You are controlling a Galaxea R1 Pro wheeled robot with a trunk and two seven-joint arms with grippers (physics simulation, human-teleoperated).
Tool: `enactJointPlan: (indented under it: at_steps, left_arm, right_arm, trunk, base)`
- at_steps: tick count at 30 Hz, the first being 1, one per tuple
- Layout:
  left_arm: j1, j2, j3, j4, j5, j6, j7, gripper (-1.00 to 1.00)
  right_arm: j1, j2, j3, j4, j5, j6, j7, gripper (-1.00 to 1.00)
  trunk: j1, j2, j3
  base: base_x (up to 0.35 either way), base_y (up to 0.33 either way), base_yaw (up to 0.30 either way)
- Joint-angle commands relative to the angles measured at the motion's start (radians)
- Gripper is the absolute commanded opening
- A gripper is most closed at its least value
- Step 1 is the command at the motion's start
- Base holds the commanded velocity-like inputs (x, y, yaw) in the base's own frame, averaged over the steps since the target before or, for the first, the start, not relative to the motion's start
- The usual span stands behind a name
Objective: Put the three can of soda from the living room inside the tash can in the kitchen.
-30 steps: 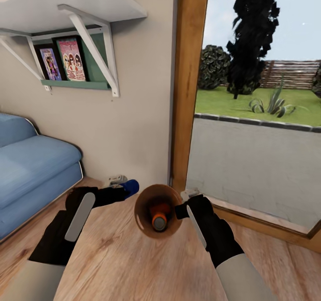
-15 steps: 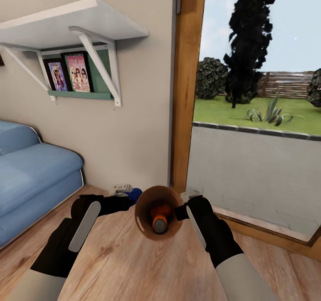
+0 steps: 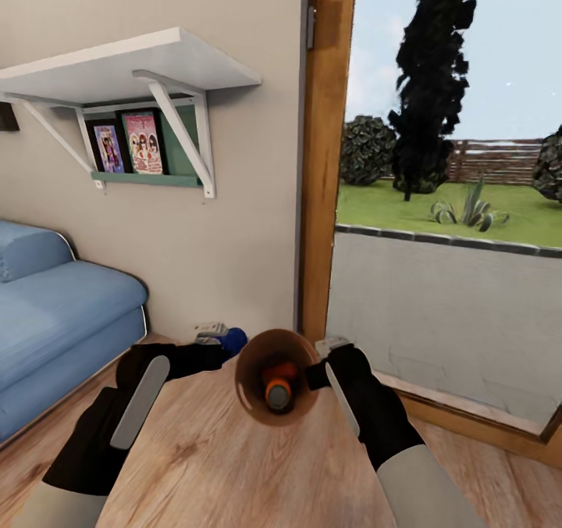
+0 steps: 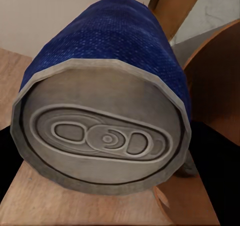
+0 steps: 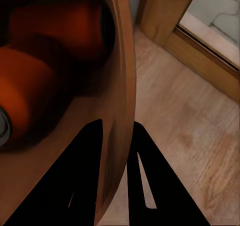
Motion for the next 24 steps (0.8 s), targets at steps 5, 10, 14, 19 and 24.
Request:
enactJointPlan:
  at_steps: [5, 10, 14, 19, 24]
  left_arm:
    - [0.01, 0.018, 0.003, -0.004, -0.014, 0.0, 0.071, -1.0]
    - [0.012, 0.08, 0.004, -0.006, -0.013, 0.0, 0.087, -1.0]
    - [0.013, 0.102, 0.004, -0.013, -0.006, 0.0, 0.089, -1.0]
    - [0.036, 0.134, 0.003, -0.05, 0.041, 0.0, 0.089, -1.0]
    - [0.046, 0.231, -0.002, -0.075, 0.272, 0.0, 0.089, -1.0]
  right_arm:
    - [-0.001, -0.002, -0.002, 0.026, -0.009, 0.0, 0.004, -1.0]
    - [0.0, -0.006, -0.014, 0.031, -0.009, 0.0, 0.005, -1.0]
    - [0.0, -0.007, -0.036, 0.034, -0.009, 0.0, 0.005, -1.0]
    - [-0.001, -0.009, -0.044, 0.06, -0.01, 0.0, 0.005, -1.0]
    - [-0.003, -0.009, -0.047, 0.104, -0.01, 0.0, 0.006, -1.0]
  trunk:
    - [0.0, 0.0, 0.0]
    - [0.0, 0.0, 0.0]
    - [0.0, 0.0, 0.0]
    - [0.0, 0.0, 0.0]
    - [0.0, 0.0, 0.0]
  base:
    - [0.0, 0.0, 0.0]
    - [0.0, 0.0, 0.0]
    - [0.0, 0.0, 0.0]
    - [0.0, 0.0, 0.0]
    - [0.0, 0.0, 0.0]
